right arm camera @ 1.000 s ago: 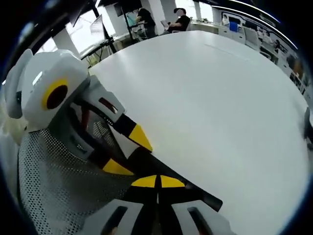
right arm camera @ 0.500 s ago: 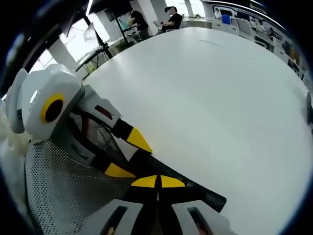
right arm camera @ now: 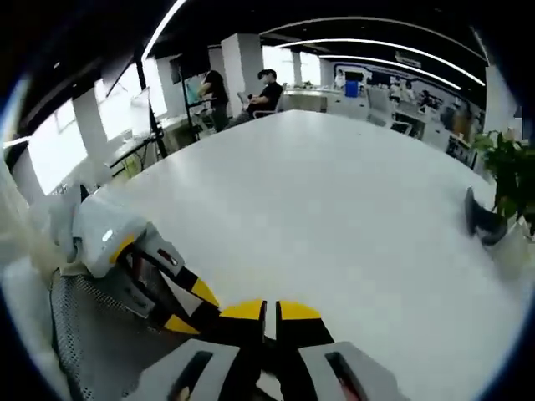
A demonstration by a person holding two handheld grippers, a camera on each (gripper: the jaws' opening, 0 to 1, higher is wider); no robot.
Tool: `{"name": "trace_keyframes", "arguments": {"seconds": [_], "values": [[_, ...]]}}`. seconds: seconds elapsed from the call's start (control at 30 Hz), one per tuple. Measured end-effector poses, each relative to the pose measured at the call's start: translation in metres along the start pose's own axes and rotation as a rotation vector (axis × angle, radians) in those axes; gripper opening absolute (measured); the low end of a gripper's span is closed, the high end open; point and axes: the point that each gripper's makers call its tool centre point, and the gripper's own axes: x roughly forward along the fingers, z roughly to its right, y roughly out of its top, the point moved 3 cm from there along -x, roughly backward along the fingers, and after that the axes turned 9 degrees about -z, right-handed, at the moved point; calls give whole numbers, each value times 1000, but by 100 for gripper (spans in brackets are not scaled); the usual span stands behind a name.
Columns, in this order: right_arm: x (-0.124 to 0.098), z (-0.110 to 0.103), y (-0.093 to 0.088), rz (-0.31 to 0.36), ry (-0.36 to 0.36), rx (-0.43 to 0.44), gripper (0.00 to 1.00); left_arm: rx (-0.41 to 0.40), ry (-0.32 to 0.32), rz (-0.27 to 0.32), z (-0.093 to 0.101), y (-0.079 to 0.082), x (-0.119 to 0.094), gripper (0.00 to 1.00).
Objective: Press the specified remote control buttons in sequence, fully releasing each button before pressing the next.
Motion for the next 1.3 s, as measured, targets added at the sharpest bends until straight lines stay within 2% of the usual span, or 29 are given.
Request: {"name": "trace_keyframes", "arguments": {"seconds": [0.07, 0.2, 0.3, 0.37, 0.4, 0.43, 0.5, 0.67, 0.77, 0.8, 0.97, 1.3], "values": [[-10, 9, -3, 25, -38, 28, 6, 1, 0, -3, 0, 0, 0, 24], [-24, 24, -5, 121, -94, 84, 28, 2, 2, -7, -1, 0, 0, 24], [-30, 34, -8, 147, -145, 114, 38, 4, 2, -8, -1, 0, 0, 24], [-35, 41, -8, 198, -200, 134, 53, 5, 0, -7, -1, 0, 1, 24], [-38, 46, -7, 231, -236, 137, 69, 4, -2, -7, -1, 0, 0, 24], [-42, 53, -6, 273, -299, 138, 79, 4, -3, -8, -2, 0, 0, 24], [-45, 60, -9, 276, -359, 148, 89, 7, -4, -8, -2, 0, 0, 24], [-41, 66, -14, 242, -394, 150, 87, 12, -11, -10, -3, 0, -1, 24], [-49, 66, -10, 295, -400, 150, 84, 49, -1, -13, -6, 0, -2, 24], [-49, 65, -9, 299, -400, 147, 84, 36, -4, -15, -5, 0, -2, 24], [-42, 64, -13, 252, -388, 132, 83, 35, -12, -33, -12, -2, -3, 24], [-40, 63, -17, 229, -378, 135, 80, 31, -34, -58, -29, 0, -1, 23]]}}
